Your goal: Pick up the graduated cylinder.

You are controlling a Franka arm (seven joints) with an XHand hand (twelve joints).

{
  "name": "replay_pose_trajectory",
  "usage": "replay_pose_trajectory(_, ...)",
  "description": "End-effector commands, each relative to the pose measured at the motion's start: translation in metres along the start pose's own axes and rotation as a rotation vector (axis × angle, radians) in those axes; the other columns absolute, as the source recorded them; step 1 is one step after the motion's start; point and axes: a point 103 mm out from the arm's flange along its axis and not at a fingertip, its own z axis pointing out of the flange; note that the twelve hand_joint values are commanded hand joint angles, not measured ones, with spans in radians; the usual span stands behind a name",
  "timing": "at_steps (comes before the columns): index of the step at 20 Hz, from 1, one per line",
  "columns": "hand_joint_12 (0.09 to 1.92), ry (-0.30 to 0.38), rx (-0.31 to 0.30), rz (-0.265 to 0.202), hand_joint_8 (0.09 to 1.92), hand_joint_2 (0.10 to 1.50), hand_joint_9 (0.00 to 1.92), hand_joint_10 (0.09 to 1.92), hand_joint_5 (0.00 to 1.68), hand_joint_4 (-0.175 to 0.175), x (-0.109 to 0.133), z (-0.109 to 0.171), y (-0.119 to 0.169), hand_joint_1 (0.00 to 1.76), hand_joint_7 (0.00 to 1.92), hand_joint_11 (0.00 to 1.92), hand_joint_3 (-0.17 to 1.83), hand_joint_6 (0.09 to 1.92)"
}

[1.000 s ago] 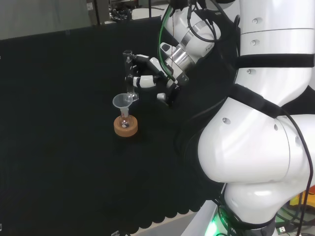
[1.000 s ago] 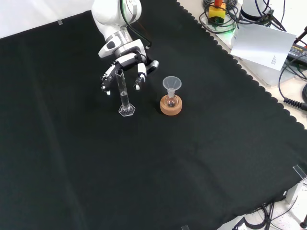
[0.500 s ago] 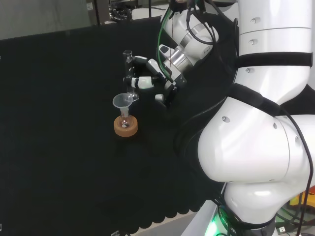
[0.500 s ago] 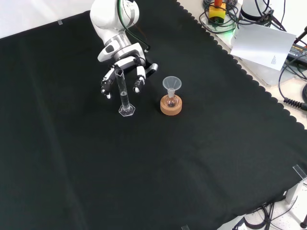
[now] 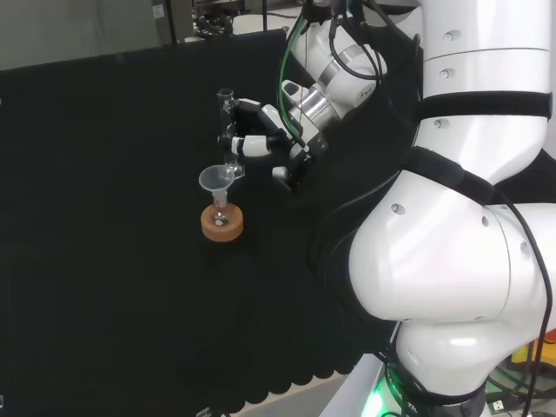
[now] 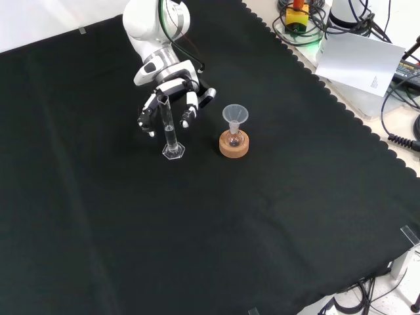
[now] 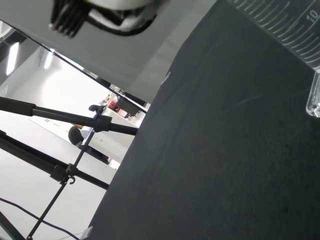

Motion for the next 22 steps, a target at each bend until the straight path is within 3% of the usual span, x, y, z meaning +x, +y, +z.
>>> replay_pose_trajectory(1, 1.19, 0.003, -0.006, -0.005, 0.64, 0.70, 0.78, 0.49, 0.53, -0.034, -0.0012, 0.0041, 0.0021, 0.96, 0.55, 0.56, 0.50, 0.09)
replay_pose_trajectory(11, 1.16, 0.007, -0.010, -0.001, 0.62, 0.71, 0.83, 0.45, 0.66, -0.019, -0.0030, 0.0061, 0.0025, 0.97, 0.60, 0.62, 0.49, 0.13)
replay_pose_trajectory(22, 1.08, -0.006, -0.010, 0.004, 0.58, 0.72, 1.00, 0.32, 0.69, -0.008, -0.0035, 0.0058, 0.0020, 1.01, 0.72, 0.76, 0.49, 0.46)
